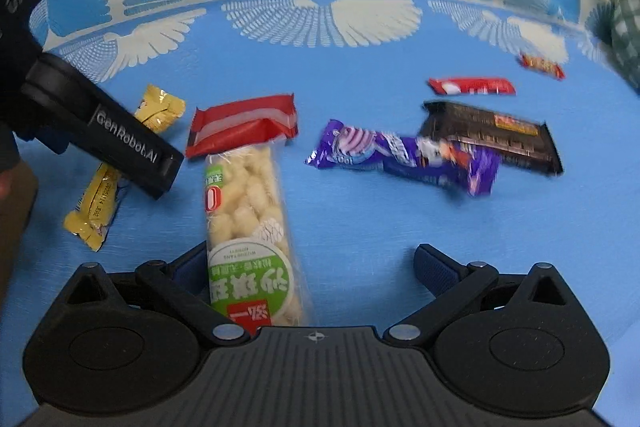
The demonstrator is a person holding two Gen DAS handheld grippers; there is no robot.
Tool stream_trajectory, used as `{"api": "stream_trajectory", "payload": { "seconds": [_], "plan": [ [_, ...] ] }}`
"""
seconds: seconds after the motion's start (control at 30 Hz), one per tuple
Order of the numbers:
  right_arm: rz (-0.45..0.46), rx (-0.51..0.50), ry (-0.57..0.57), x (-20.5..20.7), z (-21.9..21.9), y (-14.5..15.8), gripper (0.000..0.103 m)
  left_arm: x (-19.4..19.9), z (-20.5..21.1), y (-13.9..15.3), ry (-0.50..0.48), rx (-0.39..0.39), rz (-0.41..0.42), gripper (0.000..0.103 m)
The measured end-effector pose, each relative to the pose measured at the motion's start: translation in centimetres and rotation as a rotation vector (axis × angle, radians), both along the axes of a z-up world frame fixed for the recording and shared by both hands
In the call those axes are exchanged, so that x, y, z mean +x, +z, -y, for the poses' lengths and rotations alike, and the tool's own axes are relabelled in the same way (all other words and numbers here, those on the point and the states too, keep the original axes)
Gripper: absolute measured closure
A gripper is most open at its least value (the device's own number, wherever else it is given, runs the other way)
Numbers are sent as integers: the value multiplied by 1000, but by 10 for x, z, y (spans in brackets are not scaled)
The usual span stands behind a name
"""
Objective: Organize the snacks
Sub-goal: 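Grasp the yellow wafer bar with left tool while right tool grasps puffed-snack bag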
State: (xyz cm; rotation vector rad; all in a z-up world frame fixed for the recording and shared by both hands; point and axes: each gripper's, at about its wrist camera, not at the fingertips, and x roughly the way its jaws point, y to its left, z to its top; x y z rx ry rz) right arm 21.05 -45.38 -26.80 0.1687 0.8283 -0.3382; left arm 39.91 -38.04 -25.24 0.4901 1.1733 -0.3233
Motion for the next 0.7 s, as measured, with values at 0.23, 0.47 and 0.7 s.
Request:
{"api": "stream_trajectory", "payload": {
  "seconds": [0.23,0.47,0.7],
  "plan": [
    [37,-12,53,-4,-8,4,22,2,-3,5,57,-20,-48,19],
    [18,66,46,-15,-12,22,65,-29,-10,39,7,-98,-11,91],
    [124,110,-5,-68,-24,86,65,-102,-38,106,-16,-251,16,91]
  ]
}}
